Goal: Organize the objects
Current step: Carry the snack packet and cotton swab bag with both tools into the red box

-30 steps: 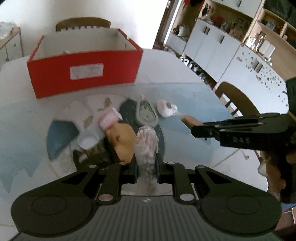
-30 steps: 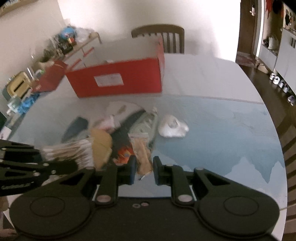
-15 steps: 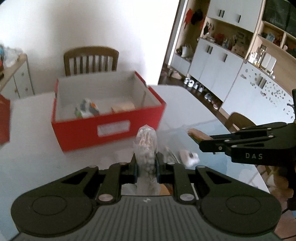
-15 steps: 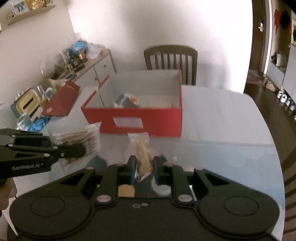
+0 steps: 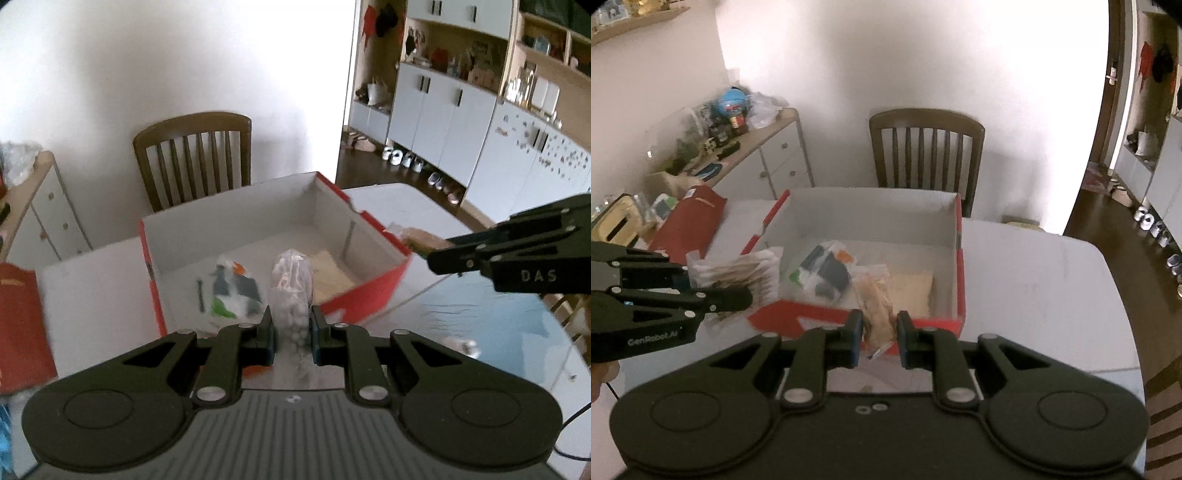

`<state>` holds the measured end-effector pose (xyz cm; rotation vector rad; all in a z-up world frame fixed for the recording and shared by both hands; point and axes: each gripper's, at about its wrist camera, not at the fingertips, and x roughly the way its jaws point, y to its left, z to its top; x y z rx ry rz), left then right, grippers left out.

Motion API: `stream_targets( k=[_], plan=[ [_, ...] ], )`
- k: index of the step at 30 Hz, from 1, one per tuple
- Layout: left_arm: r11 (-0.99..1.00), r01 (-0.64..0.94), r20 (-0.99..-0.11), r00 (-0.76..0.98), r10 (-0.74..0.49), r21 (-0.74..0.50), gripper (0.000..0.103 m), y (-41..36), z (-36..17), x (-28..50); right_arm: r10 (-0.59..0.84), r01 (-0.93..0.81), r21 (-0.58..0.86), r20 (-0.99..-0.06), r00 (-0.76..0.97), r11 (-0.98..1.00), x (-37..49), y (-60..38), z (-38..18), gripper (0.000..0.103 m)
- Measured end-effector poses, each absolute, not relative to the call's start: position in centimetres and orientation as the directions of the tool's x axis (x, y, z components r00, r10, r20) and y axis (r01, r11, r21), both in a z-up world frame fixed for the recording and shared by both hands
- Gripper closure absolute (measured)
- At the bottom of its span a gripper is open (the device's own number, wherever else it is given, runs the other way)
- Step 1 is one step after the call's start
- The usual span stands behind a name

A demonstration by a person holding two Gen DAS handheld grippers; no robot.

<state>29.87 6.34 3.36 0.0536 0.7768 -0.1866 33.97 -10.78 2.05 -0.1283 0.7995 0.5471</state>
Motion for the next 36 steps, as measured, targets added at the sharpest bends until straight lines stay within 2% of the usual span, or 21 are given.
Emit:
stream_targets(
  k=[9, 17, 36],
  plan=[
    [0.98, 0.197, -0.715, 0.688, -0.124, 0.02, 0.086, 8.2, 2.5, 36.9, 0.364, -0.488, 0.046, -0.727, 0.582, 0.872, 38.3, -7.0, 0.4, 0.085],
    [0.976, 0.212, -0.771, 0.628, -0.106, 0.038, 0.086, 7.7, -1.1, 41.8, 0.315, -0.461, 0.029, -0.768, 0.558, 0.887, 41.5, -5.1, -2.6, 0.085],
    [0.947, 0.317, -0.888, 0.446, -0.11, 0.042, 0.086, 5.7, -7.3, 46.7, 0.192, -0.486, -0.066, -0.866, 0.462, 0.871, 44.6, -2.6, -9.2, 0.084]
  ],
)
